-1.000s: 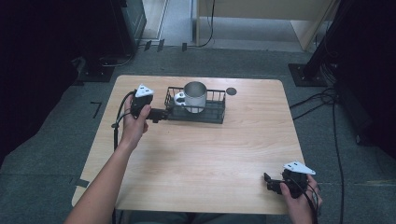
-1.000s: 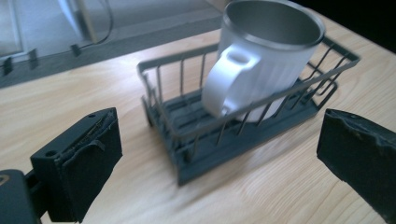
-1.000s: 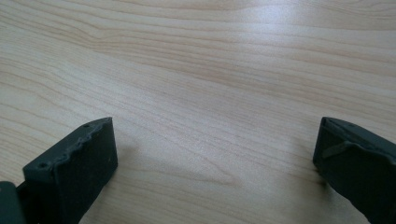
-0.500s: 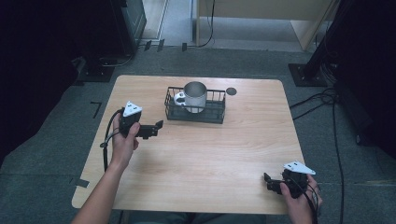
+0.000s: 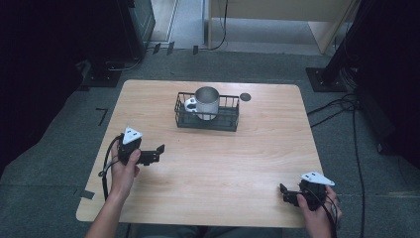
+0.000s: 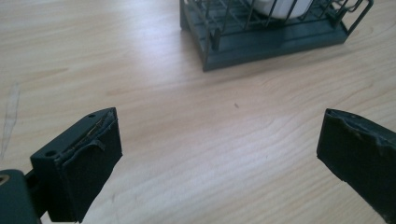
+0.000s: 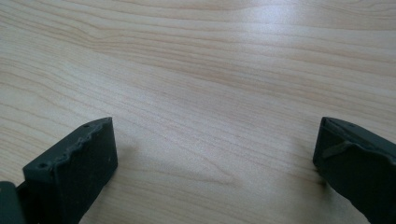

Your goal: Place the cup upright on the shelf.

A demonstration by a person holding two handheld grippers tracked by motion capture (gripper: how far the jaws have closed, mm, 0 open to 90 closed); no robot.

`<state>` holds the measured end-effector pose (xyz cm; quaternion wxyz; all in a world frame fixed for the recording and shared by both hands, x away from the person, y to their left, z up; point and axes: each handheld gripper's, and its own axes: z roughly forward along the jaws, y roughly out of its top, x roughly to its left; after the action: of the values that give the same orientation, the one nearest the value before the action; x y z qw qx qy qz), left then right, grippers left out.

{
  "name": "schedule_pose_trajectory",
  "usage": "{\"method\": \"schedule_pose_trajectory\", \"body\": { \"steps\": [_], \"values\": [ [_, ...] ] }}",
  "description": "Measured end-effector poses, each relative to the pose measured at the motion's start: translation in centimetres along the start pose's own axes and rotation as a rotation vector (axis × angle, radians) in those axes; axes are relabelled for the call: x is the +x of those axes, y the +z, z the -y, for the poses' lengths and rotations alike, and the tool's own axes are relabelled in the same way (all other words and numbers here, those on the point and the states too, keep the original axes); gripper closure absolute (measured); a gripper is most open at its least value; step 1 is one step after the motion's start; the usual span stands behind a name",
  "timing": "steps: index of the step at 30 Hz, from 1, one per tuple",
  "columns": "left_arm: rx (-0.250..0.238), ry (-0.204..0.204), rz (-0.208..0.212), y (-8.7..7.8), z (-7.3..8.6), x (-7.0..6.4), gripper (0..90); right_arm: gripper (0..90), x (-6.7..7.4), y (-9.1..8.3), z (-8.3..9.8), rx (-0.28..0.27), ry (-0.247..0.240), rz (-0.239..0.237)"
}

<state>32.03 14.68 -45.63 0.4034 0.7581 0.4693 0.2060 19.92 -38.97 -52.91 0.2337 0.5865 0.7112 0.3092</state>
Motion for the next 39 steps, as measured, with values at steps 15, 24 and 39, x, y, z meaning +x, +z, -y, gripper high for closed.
{"method": "schedule_pose_trajectory", "body": {
  "steps": [15,24,39],
  "values": [
    [0.053,-0.056,-0.1,-2.2,6.0,1.4,0.6,0.0,0.0,0.0,0.0,0.0,0.0,0.0],
    [0.07,-0.056,-0.166,-4.3,8.9,1.9,0.5,0.0,0.0,0.0,0.0,0.0,-0.002,0.0],
    [0.116,-0.072,-0.243,-6.2,11.7,3.6,0.6,0.0,0.0,0.0,0.0,0.0,-0.002,0.001]
  ]
}}
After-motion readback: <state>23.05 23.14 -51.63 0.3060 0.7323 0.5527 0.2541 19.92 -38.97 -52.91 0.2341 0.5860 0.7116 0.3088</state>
